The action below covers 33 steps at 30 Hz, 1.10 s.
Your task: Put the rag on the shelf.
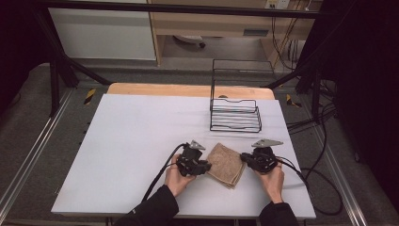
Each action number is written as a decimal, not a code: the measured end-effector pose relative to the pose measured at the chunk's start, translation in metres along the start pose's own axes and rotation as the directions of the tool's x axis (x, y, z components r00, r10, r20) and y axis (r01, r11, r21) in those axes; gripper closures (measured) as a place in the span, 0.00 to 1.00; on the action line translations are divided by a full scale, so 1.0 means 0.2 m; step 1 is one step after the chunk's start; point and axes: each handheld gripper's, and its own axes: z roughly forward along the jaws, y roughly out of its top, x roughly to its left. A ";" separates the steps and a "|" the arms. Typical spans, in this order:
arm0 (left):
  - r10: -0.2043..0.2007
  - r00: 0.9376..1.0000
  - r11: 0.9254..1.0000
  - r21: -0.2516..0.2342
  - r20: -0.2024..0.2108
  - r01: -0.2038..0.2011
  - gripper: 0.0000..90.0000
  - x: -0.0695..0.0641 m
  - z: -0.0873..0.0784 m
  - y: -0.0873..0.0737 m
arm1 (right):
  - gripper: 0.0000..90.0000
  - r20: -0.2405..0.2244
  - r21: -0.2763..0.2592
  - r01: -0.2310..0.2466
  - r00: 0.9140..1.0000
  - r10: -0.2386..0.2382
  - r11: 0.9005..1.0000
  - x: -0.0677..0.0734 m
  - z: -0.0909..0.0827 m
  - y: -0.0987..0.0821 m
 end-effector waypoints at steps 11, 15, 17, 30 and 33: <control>0.063 0.996 0.997 -0.041 -0.068 -0.066 0.41 0.10 0.16 0.27 | 0.45 -0.047 -0.120 -0.067 0.997 0.062 0.991 -0.03 -0.15 -0.07; 0.065 0.995 0.997 -0.027 -0.074 -0.067 0.44 0.13 0.24 0.33 | 0.38 -0.040 -0.106 -0.058 0.998 0.054 0.993 -0.02 -0.15 -0.09; 0.045 0.997 0.999 -0.026 -0.058 -0.046 0.50 0.13 0.26 0.34 | 0.37 -0.035 -0.101 -0.065 0.997 0.061 0.993 -0.03 -0.15 -0.11; 0.013 1.000 0.999 0.030 0.008 -0.013 0.80 0.16 0.33 0.30 | 0.50 0.017 -0.076 -0.133 0.991 0.135 0.988 -0.04 -0.04 -0.06; 0.012 1.000 0.999 0.034 0.018 -0.012 0.83 0.17 0.33 0.30 | 0.55 0.035 -0.063 -0.132 0.990 0.135 0.989 -0.04 0.00 -0.06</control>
